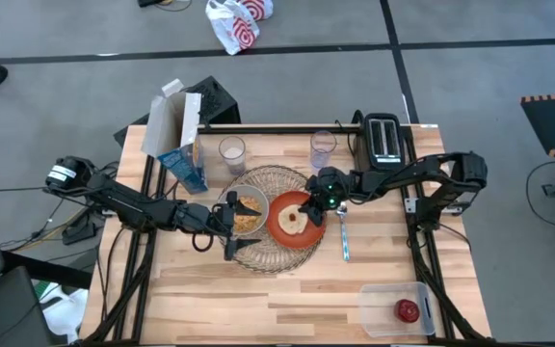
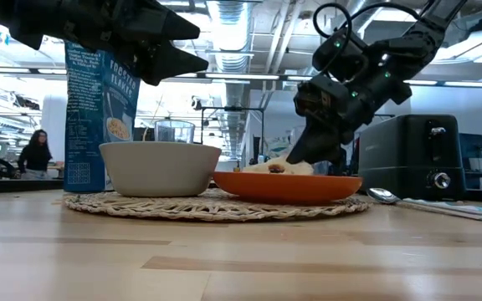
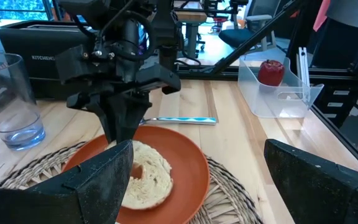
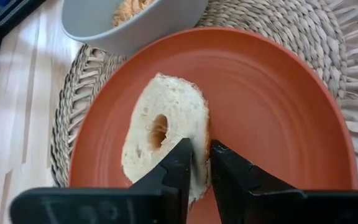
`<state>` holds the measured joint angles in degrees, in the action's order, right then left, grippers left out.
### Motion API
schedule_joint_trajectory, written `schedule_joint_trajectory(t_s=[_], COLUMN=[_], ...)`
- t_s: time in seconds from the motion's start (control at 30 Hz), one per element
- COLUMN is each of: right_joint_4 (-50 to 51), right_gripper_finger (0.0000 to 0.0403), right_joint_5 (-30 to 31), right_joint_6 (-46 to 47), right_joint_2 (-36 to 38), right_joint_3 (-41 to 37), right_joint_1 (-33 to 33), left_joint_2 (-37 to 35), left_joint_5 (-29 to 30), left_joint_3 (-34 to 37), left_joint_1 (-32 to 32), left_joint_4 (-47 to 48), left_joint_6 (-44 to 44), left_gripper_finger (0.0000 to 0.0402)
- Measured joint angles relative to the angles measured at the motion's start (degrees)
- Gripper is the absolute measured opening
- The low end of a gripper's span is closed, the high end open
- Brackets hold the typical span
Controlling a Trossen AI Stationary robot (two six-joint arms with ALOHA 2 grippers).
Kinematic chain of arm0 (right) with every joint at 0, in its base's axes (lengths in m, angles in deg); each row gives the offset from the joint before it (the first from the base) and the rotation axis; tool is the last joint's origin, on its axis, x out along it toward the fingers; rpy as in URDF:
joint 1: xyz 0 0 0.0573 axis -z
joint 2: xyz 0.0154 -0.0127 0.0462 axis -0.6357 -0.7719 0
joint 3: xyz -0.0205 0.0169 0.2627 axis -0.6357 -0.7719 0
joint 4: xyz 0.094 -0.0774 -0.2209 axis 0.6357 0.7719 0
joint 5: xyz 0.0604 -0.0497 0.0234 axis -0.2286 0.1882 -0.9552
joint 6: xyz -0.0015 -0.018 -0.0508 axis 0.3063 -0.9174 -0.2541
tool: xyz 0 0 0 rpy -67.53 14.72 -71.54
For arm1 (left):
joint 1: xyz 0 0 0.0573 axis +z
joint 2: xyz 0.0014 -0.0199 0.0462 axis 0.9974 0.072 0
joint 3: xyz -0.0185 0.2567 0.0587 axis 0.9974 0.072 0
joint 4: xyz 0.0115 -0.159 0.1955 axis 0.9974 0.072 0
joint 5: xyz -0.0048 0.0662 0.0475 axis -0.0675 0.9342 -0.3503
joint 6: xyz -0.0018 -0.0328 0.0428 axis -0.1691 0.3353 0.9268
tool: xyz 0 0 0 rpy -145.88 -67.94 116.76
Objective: Arrange a breakfast setting
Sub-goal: Put the bagel on the orange plate, then put the red apple on the top of the brown table mat
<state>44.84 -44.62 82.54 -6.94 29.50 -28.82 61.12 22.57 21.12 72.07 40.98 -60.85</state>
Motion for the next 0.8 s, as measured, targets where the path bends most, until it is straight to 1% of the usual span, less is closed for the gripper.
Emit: schedule_joint_trajectory(t_s=[0.1,0.33,0.43,0.6,0.8], right_joint_4=[0.2,0.2,3.7,10.7,16.5], right_gripper_finger=[0.0105,0.02,0.0227,0.0235,0.0229], right_joint_5=[0.1,0.2,0.0,0.2,0.2], right_joint_6=[-0.1,-1.3,-3.0,-6.4,-8.4], right_joint_2=[0.0,0.0,1.2,6.5,14.9], right_joint_3=[-0.1,-0.1,0.7,2.9,2.9], right_joint_1=[0.0,0.2,0.8,0.9,-2.5], left_joint_2=[0.0,0.0,0.0,0.0,0.0], left_joint_5=[0.0,0.0,0.0,0.0,0.0], left_joint_3=[0.0,0.0,0.0,0.0,0.0], left_joint_1=[0.0,0.0,0.0,0.0,0.0], left_joint_4=[0.0,0.0,0.0,0.0,0.0], left_joint_6=[0.0,0.0,0.0,-1.2,-2.1], left_gripper_finger=[0.0348,0.0348,0.0348,0.0348,0.0348])
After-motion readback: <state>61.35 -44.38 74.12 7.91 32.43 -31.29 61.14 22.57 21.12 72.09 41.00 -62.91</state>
